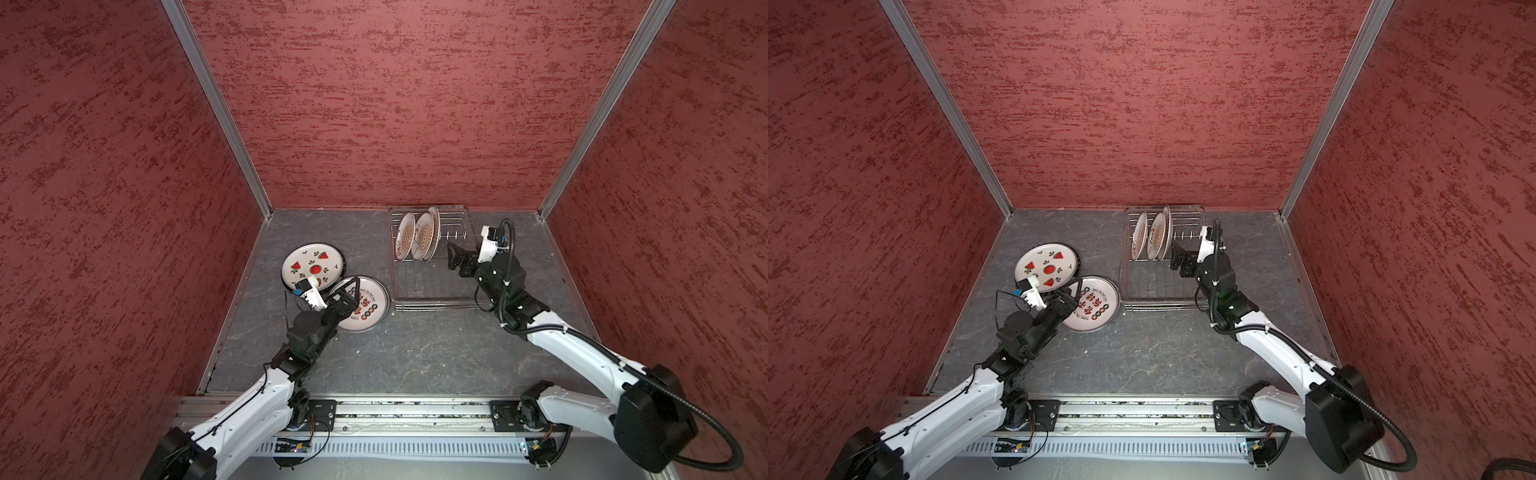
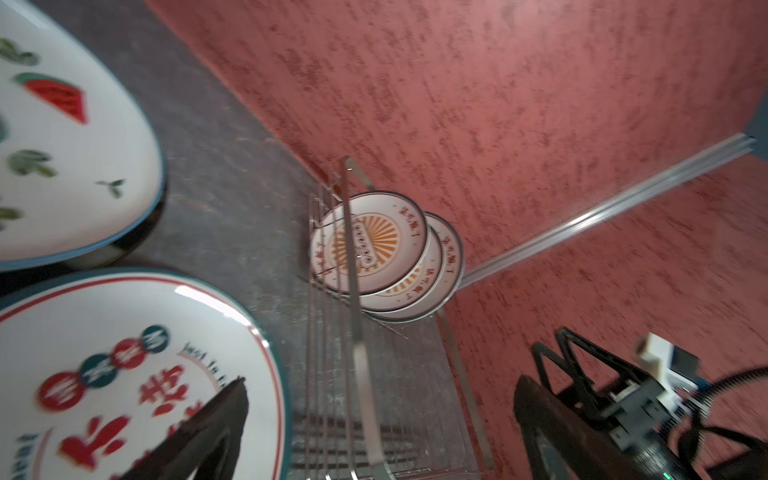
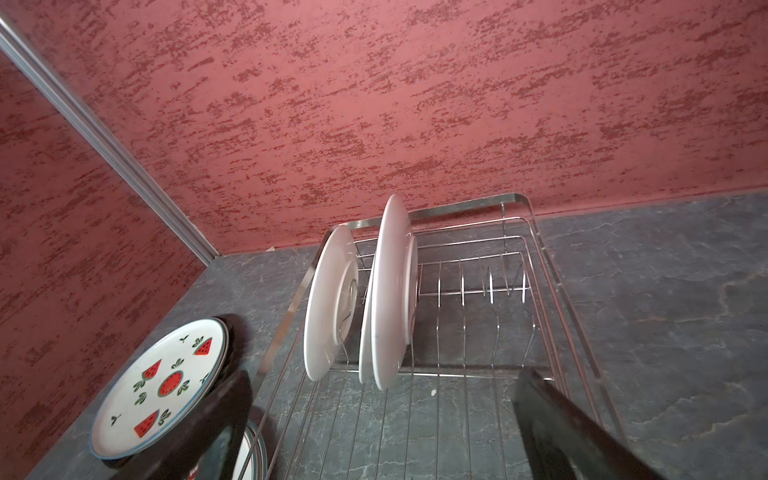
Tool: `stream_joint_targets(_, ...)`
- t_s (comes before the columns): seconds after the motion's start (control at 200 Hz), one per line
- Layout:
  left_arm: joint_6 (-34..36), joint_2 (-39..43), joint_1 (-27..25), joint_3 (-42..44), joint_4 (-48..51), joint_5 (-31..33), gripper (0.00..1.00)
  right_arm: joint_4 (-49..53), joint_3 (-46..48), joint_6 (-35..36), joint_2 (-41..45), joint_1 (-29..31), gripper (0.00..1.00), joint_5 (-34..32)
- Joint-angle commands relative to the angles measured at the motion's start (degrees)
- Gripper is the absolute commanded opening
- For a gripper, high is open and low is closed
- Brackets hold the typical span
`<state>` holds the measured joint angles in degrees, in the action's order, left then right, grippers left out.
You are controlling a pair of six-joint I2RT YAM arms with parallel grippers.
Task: Unload the plates from the dish rack
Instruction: 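Reach the right gripper into the rack toward the nearest sunburst plate while the left rises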
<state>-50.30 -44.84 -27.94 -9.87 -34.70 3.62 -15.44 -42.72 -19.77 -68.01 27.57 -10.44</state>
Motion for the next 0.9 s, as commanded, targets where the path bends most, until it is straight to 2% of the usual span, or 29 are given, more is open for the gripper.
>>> stream_joint_targets(0.0, 8.7, -5.5, -0.4, -3.0, -15.6, -11.1, 0.99, 5.1, -3.9, -0.1, -2.6, -0.9, 0.99, 0.9)
stream_joint_targets(0.125, 8.6, -14.5, -1.0, -3.7, -25.5, -18.6, 0.99, 7.0, -8.8, 2.4, -7.1, -0.9, 0.99, -0.7)
stream_joint_targets(0.301, 10.7, -22.9, -1.4, -5.9, -32.1, -29.2, 0.99, 10.4, -17.1, 4.2, -14.8, -1.0, 0.96, -1.7)
stream_joint_targets(0.406, 11.9, -24.5, -2.4, -5.3, -35.1, -29.4, 0.99, 14.4, -22.1, 3.9, -19.6, -1.0, 0.91, -7.5)
stream_joint_targets(0.501, 13.9, -22.6, -2.7, -8.6, -24.2, -29.9, 0.99, 17.5, -26.0, 4.3, -22.7, -0.9, 0.85, -11.1)
stream_joint_targets(0.541, 15.3, -22.1, -3.5, -9.1, -21.5, -29.2, 0.99, 17.7, -26.8, 4.7, -23.6, -0.9, 0.84, -11.2)
stream_joint_targets(0.671, 16.0, -22.3, -5.9, -7.5, -23.4, -23.6, 0.99, 18.4, -29.7, 5.9, -26.5, -0.9, 0.78, -10.8)
stream_joint_targets(0.897, 16.5, -23.3, -6.7, -8.6, -21.4, -22.3, 0.99, 19.5, -33.5, 7.2, -29.4, -0.2, 0.64, -11.0)
